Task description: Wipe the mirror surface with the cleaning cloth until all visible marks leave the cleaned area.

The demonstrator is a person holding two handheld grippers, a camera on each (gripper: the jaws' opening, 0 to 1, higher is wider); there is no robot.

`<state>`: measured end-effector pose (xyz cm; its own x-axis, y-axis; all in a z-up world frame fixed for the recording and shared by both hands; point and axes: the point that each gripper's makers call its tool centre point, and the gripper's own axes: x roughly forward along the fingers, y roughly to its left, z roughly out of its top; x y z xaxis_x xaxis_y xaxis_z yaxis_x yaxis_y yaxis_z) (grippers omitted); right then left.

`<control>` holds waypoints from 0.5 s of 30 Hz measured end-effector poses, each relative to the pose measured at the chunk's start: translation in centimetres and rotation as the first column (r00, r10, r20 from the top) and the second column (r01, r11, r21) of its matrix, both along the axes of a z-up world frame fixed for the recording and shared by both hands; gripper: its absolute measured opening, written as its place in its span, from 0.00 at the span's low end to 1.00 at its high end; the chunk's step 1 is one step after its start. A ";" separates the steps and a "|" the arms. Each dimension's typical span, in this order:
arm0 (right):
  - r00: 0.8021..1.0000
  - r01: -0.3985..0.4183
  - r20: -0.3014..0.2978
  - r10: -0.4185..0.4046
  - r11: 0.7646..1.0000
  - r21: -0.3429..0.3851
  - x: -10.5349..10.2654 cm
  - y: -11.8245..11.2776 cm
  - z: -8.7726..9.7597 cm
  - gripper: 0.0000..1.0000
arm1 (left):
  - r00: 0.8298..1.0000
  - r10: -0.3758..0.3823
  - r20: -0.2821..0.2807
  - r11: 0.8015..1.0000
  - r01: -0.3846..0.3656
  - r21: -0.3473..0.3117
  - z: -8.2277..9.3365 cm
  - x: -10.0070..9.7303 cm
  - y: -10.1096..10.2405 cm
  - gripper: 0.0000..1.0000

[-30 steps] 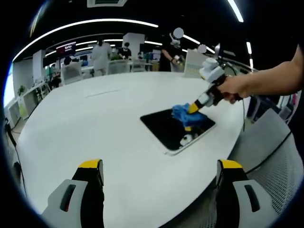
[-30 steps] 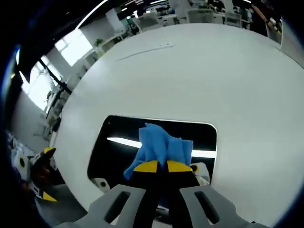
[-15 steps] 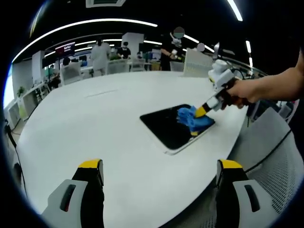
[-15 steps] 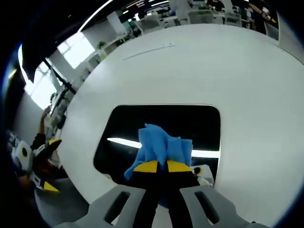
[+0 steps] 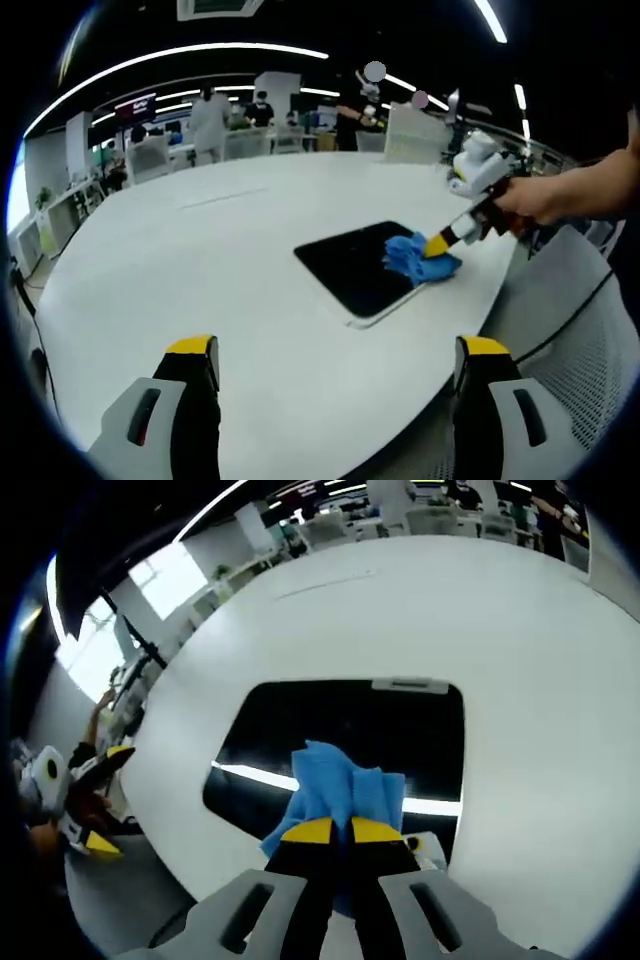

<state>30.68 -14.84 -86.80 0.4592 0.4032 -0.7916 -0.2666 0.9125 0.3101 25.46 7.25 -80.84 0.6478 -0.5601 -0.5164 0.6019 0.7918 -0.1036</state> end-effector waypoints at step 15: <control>0.999 0.016 -0.038 -0.014 0.999 0.045 -2.5 0.3 0.0 0.00 | 1.000 -0.002 -0.012 1.000 0.002 -0.007 -0.1 -0.1 -0.1 0.99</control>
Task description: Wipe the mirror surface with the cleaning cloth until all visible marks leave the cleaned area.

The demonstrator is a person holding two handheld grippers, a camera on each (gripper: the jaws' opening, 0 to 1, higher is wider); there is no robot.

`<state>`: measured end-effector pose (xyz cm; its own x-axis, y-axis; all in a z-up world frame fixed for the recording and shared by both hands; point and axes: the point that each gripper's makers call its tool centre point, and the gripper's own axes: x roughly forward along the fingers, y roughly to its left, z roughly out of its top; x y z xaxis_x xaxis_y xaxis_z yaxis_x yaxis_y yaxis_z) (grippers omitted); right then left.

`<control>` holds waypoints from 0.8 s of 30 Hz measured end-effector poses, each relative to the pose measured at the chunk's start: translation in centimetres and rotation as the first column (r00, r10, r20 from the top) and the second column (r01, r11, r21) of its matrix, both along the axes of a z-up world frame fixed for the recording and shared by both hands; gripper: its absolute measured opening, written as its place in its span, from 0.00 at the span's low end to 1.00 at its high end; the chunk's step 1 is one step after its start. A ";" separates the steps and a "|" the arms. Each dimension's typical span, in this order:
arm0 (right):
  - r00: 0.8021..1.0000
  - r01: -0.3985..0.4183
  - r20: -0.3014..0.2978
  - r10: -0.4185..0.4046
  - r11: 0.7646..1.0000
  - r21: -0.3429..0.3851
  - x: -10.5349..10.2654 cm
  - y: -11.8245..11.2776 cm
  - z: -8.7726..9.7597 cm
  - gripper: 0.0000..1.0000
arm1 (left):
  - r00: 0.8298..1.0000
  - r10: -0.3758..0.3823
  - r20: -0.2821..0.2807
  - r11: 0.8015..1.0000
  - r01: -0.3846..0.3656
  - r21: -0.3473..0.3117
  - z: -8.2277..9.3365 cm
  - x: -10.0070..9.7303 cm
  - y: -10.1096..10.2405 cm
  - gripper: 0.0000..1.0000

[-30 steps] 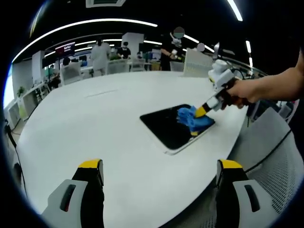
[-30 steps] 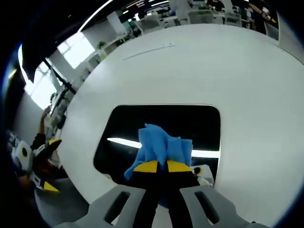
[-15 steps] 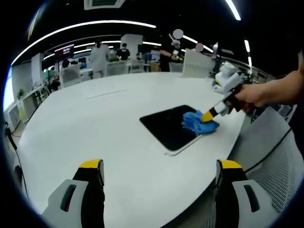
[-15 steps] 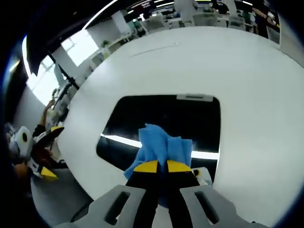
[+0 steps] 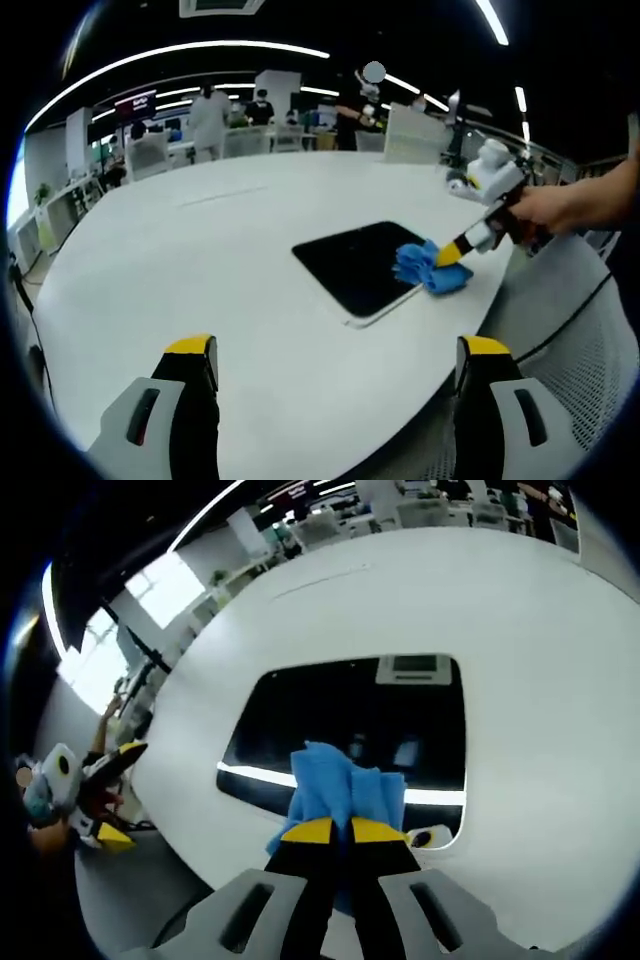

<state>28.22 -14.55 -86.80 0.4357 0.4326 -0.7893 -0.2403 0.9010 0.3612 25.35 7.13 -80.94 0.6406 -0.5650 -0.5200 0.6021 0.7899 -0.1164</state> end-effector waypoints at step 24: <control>1.000 0.008 0.008 -0.008 1.000 0.010 -0.3 -1.3 0.0 0.00 | 1.000 0.020 0.000 1.000 -0.020 0.010 -0.1 0.1 0.5 0.99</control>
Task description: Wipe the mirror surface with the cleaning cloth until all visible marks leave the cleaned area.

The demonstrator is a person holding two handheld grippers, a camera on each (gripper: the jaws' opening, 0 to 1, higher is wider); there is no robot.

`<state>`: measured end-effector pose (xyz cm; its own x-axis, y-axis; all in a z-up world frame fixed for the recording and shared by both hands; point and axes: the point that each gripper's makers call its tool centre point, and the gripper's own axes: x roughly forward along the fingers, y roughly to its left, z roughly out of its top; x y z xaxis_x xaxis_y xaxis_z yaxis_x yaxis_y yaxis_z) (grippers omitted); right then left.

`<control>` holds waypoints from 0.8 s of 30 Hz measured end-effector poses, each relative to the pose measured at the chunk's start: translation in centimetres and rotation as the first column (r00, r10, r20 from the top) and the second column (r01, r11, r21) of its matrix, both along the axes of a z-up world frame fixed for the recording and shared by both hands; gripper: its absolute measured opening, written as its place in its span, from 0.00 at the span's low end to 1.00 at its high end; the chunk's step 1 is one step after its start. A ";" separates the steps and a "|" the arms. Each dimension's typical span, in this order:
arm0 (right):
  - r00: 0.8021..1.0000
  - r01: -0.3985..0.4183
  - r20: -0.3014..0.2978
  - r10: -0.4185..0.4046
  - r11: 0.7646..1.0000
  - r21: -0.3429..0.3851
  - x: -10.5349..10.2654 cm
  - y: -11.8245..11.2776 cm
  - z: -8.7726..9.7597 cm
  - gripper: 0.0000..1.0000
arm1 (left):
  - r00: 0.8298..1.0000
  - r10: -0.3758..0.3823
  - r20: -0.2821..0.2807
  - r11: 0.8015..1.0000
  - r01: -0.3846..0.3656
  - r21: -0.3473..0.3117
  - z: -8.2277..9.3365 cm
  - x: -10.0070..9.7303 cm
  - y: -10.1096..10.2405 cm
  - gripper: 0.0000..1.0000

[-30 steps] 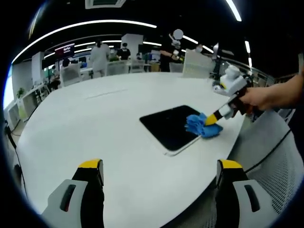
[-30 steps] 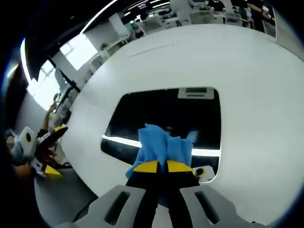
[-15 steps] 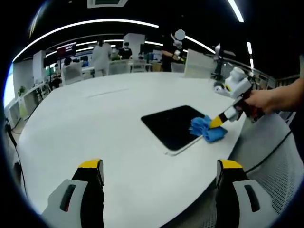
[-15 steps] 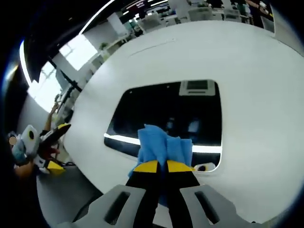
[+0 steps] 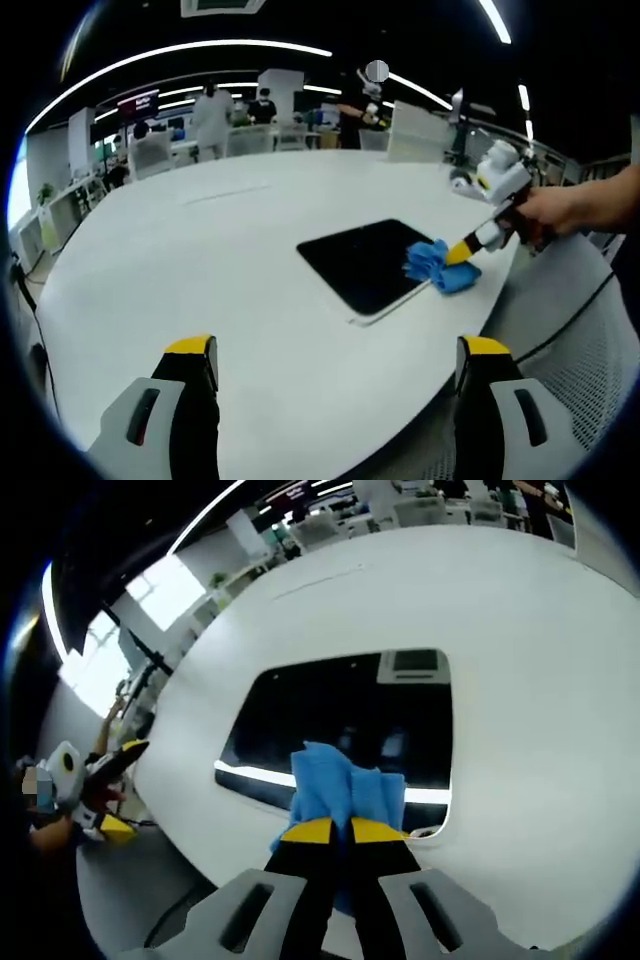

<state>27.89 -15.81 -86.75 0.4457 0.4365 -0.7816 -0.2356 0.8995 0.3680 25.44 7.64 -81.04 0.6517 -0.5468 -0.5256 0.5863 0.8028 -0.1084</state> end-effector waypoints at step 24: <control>0.999 0.035 -0.019 -0.036 0.999 -0.031 0.2 -3.2 0.0 0.00 | 1.000 0.007 0.001 1.000 -0.007 -0.002 0.0 0.1 0.1 0.99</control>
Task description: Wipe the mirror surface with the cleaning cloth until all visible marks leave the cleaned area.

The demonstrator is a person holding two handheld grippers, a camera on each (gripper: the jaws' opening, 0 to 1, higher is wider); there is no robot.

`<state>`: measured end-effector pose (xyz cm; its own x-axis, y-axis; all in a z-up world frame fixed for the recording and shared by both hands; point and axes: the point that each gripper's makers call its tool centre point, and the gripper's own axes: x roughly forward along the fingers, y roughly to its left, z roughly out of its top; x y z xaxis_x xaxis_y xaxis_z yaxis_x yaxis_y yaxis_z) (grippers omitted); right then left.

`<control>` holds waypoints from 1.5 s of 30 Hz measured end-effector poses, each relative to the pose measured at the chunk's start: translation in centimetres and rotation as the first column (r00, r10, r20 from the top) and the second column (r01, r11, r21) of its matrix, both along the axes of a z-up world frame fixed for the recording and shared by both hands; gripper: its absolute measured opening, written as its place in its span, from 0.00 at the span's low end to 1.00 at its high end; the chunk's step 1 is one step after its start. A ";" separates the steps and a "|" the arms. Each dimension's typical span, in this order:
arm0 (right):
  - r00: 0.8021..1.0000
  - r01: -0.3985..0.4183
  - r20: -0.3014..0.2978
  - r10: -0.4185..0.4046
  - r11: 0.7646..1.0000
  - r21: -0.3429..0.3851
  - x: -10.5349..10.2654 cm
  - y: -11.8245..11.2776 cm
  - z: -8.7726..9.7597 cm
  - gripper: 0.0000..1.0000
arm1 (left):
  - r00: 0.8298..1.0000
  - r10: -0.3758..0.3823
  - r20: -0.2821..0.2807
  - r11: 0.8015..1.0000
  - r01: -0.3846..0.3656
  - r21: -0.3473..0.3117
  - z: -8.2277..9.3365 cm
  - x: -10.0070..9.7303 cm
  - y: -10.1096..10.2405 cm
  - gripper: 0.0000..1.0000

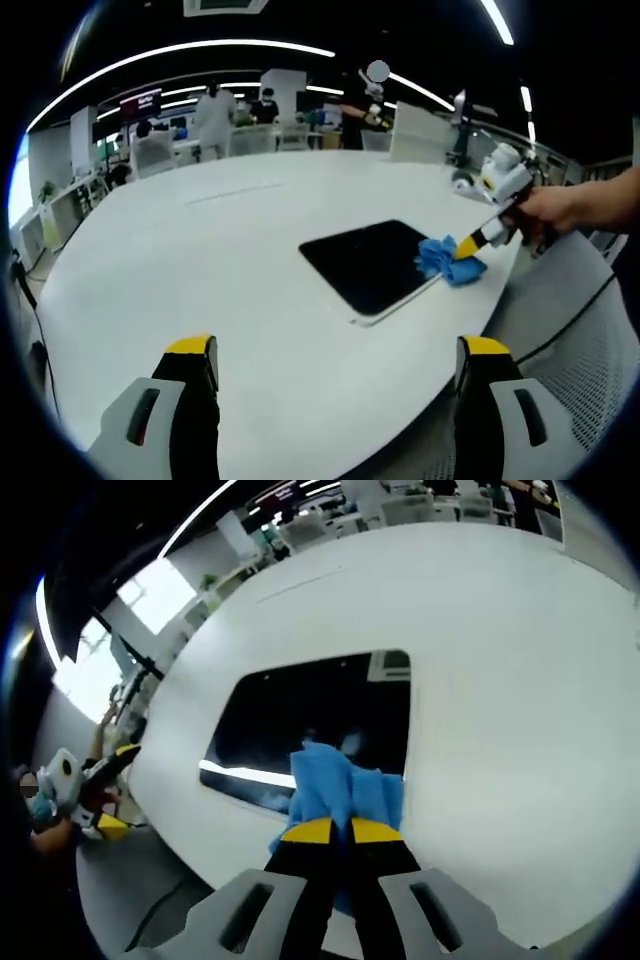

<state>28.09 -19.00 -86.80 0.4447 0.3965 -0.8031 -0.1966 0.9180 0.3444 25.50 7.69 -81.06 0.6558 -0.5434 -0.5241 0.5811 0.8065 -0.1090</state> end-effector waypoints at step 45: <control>1.000 -0.026 0.016 0.027 0.997 -0.077 4.5 -0.4 0.0 0.00 | 1.000 -0.012 -0.012 1.000 0.012 -0.008 -0.2 -0.1 -0.3 0.99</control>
<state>32.61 -19.41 -86.82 0.4484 0.3455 -0.8243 -0.2263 0.9361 0.2693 25.39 7.42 -81.21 0.6425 -0.5556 -0.5277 0.5895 0.7984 -0.1228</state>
